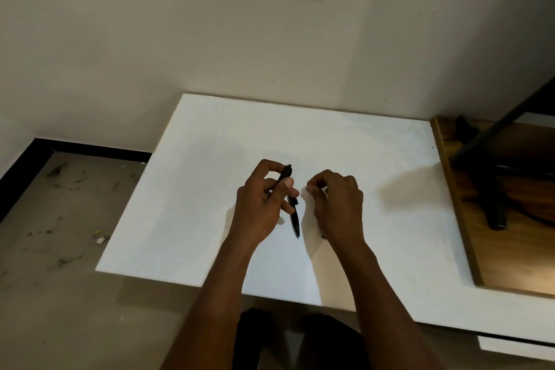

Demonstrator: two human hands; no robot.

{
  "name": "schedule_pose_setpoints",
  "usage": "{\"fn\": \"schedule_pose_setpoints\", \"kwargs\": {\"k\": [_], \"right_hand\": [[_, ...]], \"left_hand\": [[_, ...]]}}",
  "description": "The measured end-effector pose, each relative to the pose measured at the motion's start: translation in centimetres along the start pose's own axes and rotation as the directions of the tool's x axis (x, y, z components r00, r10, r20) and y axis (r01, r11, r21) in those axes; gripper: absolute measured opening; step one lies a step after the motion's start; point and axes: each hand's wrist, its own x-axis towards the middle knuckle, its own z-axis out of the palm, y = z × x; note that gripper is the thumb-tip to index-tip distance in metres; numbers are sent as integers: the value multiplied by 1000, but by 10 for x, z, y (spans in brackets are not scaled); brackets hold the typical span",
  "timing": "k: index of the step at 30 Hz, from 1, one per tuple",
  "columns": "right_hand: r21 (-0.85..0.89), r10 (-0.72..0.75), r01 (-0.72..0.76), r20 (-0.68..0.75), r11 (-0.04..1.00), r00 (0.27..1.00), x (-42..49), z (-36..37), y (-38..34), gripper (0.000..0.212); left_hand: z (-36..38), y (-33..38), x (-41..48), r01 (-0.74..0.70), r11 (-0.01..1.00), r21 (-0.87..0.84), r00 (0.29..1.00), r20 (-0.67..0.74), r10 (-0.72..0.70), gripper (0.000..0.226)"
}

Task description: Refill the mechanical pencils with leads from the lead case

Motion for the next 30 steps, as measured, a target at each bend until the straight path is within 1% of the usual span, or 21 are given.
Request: {"fn": "schedule_pose_setpoints", "kwargs": {"k": [1, 2, 4, 5, 7, 10, 12, 14, 15, 17, 19, 22, 24, 26, 30], "right_hand": [[164, 29, -22, -40, 986, 999, 0, -3, 0, 10], [326, 75, -53, -56, 944, 996, 1, -7, 0, 9], [563, 162, -139, 10, 815, 987, 1, -15, -3, 6], [637, 178, -173, 57, 751, 982, 2, -17, -3, 5], [716, 170, -201, 117, 668, 979, 2, -21, -2, 7], [759, 143, -207, 150, 618, 978, 2, -25, 1, 11], [759, 117, -204, 167, 618, 979, 2, -26, 2, 13], [722, 117, -194, 156, 664, 981, 2, -26, 3, 15], [671, 126, -181, 130, 719, 983, 2, -25, 5, 15], [498, 117, -137, 72, 856, 991, 1, -23, 9, 13], [349, 69, -85, 56, 933, 996, 1, -21, 10, 9], [241, 35, -54, 80, 969, 996, -1, -18, 9, 7], [175, 37, -49, 71, 983, 997, -1, -16, 7, 6], [142, 44, -52, 61, 988, 997, -1, -16, 7, 6], [110, 52, -59, 72, 992, 996, -2, -15, 10, 6]], "left_hand": [[0, -1, 0, -2, 1000, 18, 1000, 3, 1, 6], [0, -1, 0, 0, 999, 36, 1000, 3, 0, 6], [0, -2, 1, 11, 998, 61, 1000, 0, -11, 9], [1, -2, 1, 14, 997, 71, 1000, -1, -14, 11], [2, -3, 1, 11, 996, 88, 1000, -2, -10, 12], [3, -3, 0, 5, 994, 105, 1000, -3, -5, 13], [4, -2, 0, 9, 994, 106, 1000, 5, -9, 13], [5, -1, 0, 27, 997, 72, 1000, 10, -28, 13], [5, 0, -1, 42, 998, 40, 999, 11, -42, 13], [5, 1, -1, 73, 997, -38, 997, 12, -72, 15], [3, 3, 0, 105, 983, -151, 994, 22, -103, 20], [0, 4, 1, 135, 916, -379, 991, 47, -127, 24], [-2, 4, 2, 134, 870, -474, 991, 48, -127, 21], [-4, 2, 3, 127, 848, -515, 992, 41, -123, 21], [-4, 0, 4, 100, 838, -536, 995, 28, -101, 26]]}}
